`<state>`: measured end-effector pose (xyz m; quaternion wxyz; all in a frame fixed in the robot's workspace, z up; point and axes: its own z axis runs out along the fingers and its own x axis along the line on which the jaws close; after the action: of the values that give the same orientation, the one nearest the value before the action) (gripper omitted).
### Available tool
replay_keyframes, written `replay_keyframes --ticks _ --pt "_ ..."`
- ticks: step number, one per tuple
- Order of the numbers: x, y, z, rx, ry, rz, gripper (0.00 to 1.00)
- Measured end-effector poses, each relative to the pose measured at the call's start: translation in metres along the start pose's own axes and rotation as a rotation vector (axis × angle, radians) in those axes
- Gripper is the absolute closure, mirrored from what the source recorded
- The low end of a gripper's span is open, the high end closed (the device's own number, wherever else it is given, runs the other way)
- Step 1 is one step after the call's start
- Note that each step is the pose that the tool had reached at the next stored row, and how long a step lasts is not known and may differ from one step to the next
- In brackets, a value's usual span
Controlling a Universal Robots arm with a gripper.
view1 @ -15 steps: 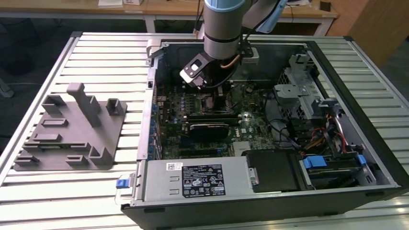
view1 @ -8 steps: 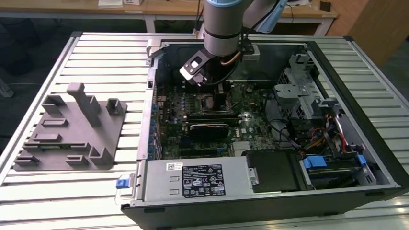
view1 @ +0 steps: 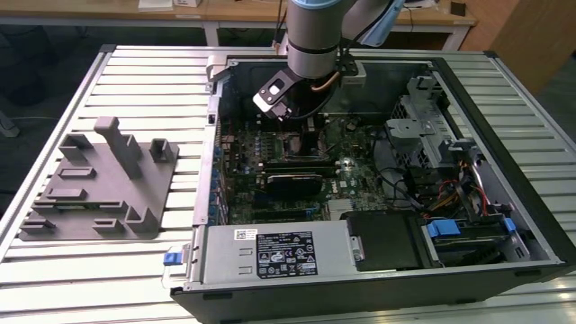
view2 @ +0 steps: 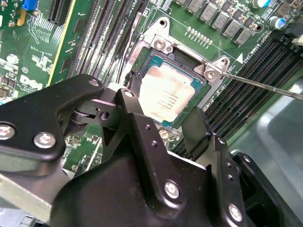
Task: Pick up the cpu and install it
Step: 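Place the cpu into insertion slot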
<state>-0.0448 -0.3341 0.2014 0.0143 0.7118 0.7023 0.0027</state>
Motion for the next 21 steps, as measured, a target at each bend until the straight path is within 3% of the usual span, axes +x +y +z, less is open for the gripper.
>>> replay_keyframes --ticks 4,6,7,9,10,14,21 --pt "0.0 0.0 -0.0001 0.0 -0.0001 0.0 0.46" --pt "0.0 0.0 -0.0001 0.0 0.0 0.0 0.58" --pt "0.0 0.0 -0.0001 0.0 0.0 0.0 0.58" --pt "0.0 0.0 -0.0001 0.0 0.0 0.0 0.7" --pt "0.0 0.0 -0.0001 0.0001 -0.0001 0.0 0.7" --pt "0.0 0.0 -0.0001 0.0 0.0 0.0 0.87" --pt "-0.0001 -0.0003 -0.0002 0.0001 -0.0002 0.0 0.89"
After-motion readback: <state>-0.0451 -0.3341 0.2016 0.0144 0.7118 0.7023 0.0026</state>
